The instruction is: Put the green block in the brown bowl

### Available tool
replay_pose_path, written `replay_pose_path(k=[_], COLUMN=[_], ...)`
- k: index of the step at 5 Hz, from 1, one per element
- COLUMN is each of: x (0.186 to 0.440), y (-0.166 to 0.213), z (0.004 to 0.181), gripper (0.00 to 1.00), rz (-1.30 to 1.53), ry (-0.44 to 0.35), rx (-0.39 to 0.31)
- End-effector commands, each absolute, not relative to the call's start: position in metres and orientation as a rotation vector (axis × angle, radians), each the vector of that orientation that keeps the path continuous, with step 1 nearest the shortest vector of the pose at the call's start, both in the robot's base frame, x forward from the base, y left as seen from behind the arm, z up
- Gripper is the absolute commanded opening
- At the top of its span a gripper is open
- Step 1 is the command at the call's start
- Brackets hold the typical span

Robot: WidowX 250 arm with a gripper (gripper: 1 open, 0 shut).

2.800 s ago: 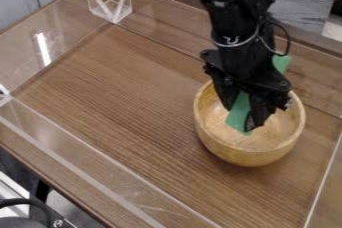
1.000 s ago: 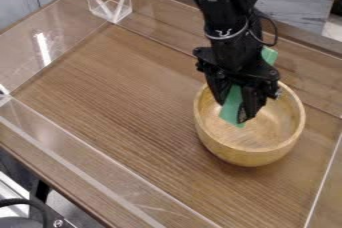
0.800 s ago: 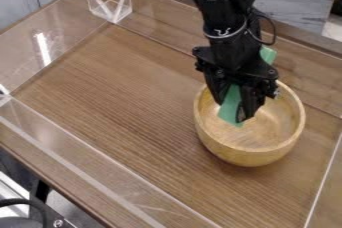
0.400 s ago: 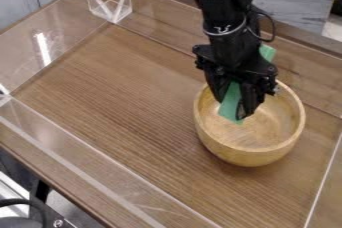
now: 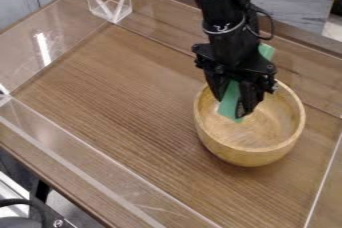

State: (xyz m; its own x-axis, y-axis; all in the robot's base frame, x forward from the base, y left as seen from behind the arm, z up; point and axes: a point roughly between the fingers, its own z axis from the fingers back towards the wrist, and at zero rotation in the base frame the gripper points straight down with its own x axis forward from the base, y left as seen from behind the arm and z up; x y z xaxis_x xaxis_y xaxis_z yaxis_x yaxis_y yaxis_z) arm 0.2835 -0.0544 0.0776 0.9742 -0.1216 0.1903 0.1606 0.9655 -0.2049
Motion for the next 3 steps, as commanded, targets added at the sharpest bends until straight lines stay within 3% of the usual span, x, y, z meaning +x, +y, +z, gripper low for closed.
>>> replay_pose_path(k=[1,3], x=[0.296,0.2998], y=[-0.0516,-0.053], z=[0.0919,0.0922], gripper=[0.0,0.0], rz=[-0.139,-0.141], ry=[-0.232,-0.233], rx=[-0.225,-0.232])
